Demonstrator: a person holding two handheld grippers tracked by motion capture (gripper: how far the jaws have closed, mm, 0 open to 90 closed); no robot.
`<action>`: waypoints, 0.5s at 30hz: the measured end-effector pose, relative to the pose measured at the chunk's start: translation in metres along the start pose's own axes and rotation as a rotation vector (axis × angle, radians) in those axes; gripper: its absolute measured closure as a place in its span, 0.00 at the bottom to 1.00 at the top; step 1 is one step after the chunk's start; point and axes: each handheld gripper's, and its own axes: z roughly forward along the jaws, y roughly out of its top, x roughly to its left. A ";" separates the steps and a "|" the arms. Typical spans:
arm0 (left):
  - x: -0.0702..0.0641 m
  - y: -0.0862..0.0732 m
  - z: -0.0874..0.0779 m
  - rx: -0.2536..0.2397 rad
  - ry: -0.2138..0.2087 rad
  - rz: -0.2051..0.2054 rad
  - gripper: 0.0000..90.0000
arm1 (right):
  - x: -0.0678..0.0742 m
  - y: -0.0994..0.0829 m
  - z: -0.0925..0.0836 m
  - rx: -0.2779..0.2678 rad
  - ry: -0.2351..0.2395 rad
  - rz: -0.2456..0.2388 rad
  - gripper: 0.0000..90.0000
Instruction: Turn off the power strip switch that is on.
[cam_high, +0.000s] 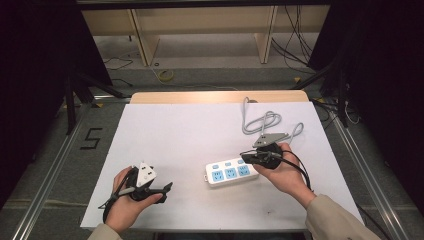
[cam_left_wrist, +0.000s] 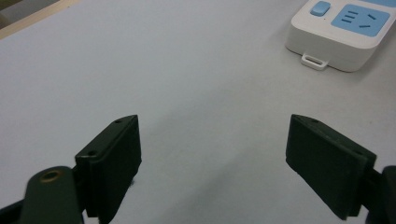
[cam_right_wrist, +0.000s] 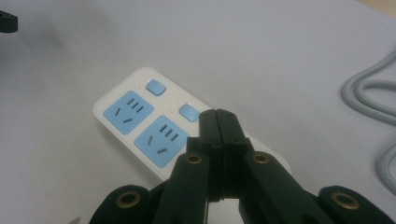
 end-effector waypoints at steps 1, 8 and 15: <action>0.000 0.000 0.000 0.000 0.001 0.000 0.20 | 0.000 0.001 0.001 0.001 0.001 0.000 1.00; 0.000 0.000 0.000 0.001 0.000 0.000 0.20 | 0.000 0.003 0.005 0.009 0.004 -0.002 1.00; 0.000 0.000 0.000 0.002 -0.001 0.004 0.20 | 0.001 0.005 0.010 0.019 0.011 -0.001 1.00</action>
